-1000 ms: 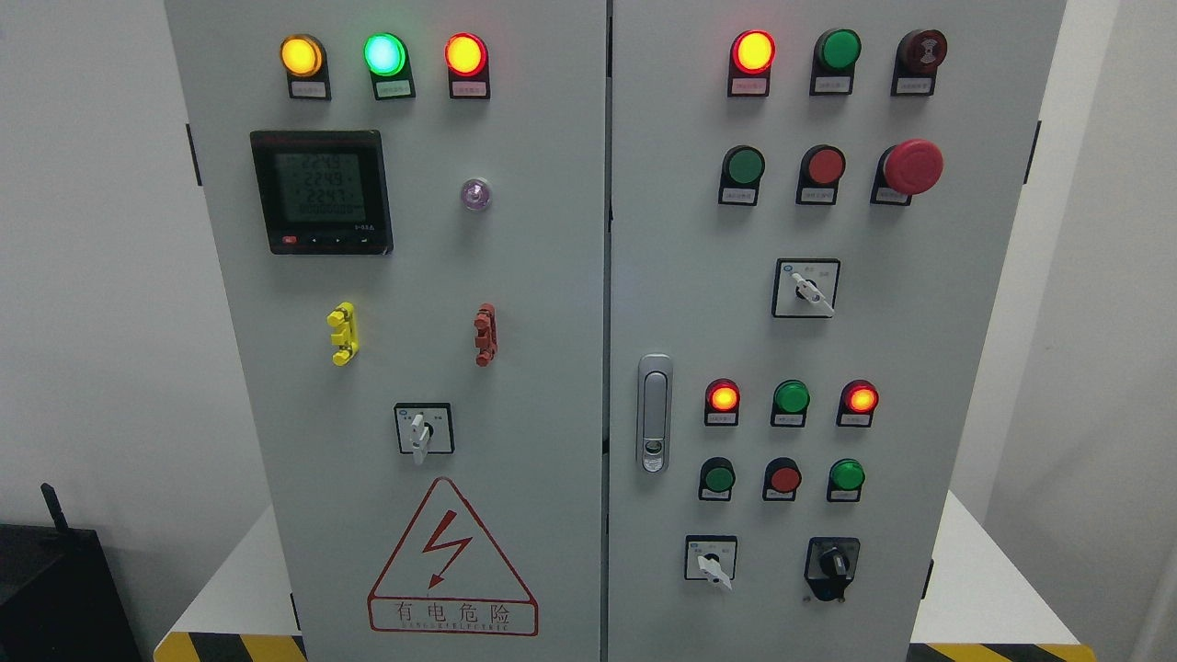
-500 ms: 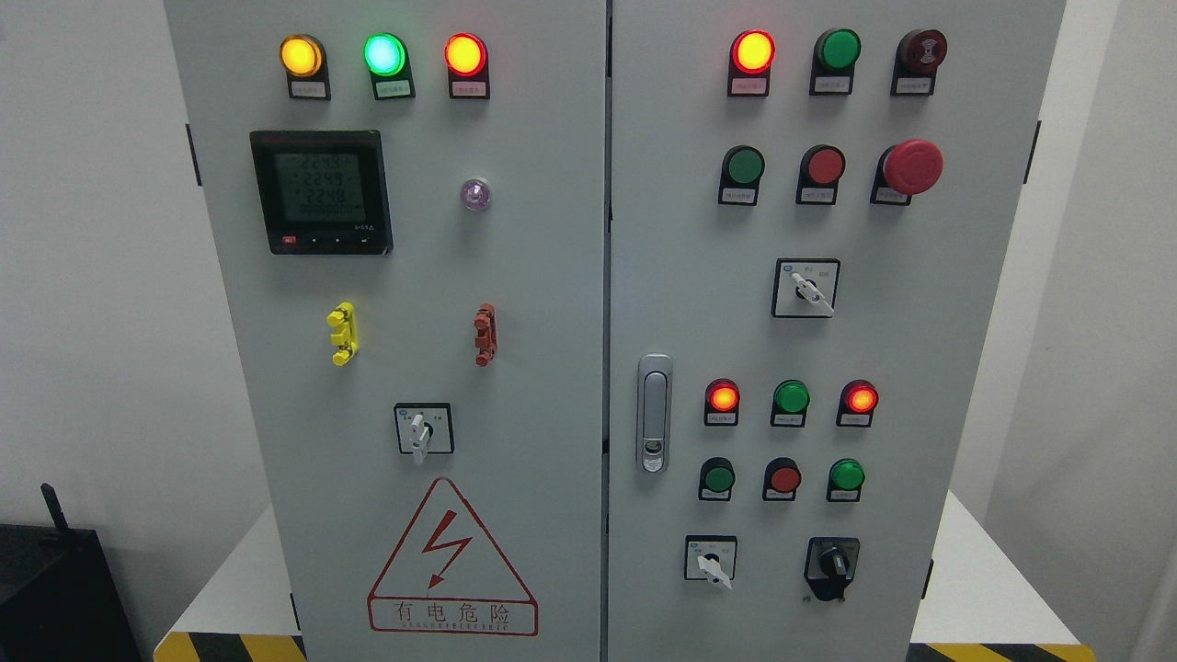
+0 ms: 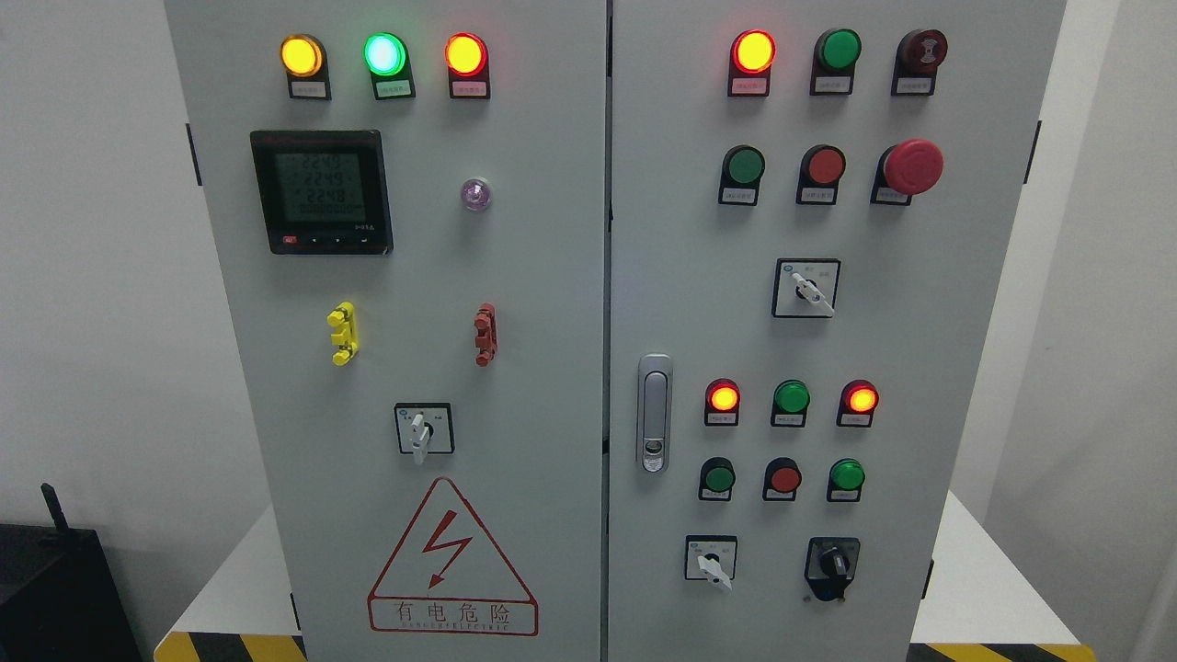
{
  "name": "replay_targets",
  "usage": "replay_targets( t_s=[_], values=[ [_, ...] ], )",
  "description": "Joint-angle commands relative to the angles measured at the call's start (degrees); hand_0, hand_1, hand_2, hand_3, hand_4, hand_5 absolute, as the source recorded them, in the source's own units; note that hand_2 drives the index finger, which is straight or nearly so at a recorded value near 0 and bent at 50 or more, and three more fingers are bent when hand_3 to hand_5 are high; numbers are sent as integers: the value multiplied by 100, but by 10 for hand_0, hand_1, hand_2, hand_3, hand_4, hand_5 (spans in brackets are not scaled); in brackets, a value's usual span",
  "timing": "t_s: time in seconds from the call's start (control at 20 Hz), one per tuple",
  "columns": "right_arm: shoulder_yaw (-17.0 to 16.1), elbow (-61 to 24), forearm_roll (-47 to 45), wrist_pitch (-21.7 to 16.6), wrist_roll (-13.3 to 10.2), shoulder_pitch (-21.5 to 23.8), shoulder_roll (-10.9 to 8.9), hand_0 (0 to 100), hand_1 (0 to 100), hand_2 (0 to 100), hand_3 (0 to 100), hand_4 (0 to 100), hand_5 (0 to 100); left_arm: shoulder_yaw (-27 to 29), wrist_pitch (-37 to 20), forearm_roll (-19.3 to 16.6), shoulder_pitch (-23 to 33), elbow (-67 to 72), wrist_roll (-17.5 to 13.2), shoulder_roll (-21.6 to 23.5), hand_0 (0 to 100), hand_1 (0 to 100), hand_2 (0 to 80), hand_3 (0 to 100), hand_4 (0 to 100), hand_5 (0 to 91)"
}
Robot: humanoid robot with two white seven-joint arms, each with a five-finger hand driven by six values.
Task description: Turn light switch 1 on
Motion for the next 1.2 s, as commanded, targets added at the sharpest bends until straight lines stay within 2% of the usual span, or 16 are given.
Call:
replay_targets(
  t_s=[0.0, 0.15, 0.4, 0.55, 0.65, 0.8, 0.9, 1.15],
  values=[
    [62, 0, -35, 0, -3, 3, 1, 120, 389, 0, 0, 0, 0, 66, 128, 62, 282, -1185, -61, 58, 198, 17, 0, 52, 80, 0],
    [62, 0, -35, 0, -3, -5, 1, 120, 389, 0, 0, 0, 0, 626, 190, 35, 423, -1748, -52, 24, 202, 18, 0, 78, 108, 0],
    [62, 0, -35, 0, -3, 3, 1, 120, 389, 0, 0, 0, 0, 1427, 120, -588, 635, -2435, 36, -20, 233, 12, 0, 132, 159, 0],
    [62, 0, -35, 0, -3, 3, 1, 120, 389, 0, 0, 0, 0, 1858, 24, -589, 652, -2760, 308, -46, 244, 7, 0, 171, 201, 0],
    [62, 0, -35, 0, -3, 3, 1, 120, 389, 0, 0, 0, 0, 2034, -326, -589, 722, -2909, 466, -55, 253, 1, 33, 210, 234, 0],
    [62, 0, -35, 0, -3, -5, 1, 120, 389, 0, 0, 0, 0, 2061, -872, -598, 775, -3041, 1018, -46, 262, 0, 94, 275, 312, 0],
    [62, 0, -35, 0, -3, -5, 1, 120, 389, 0, 0, 0, 0, 2079, -1276, -589, 784, -3138, 1248, -55, 269, 6, 136, 329, 374, 5],
    [62, 0, -35, 0, -3, 3, 1, 120, 389, 0, 0, 0, 0, 2439, -1427, -589, 819, -3682, 1346, -55, 291, 51, 187, 398, 444, 57]
  ],
)
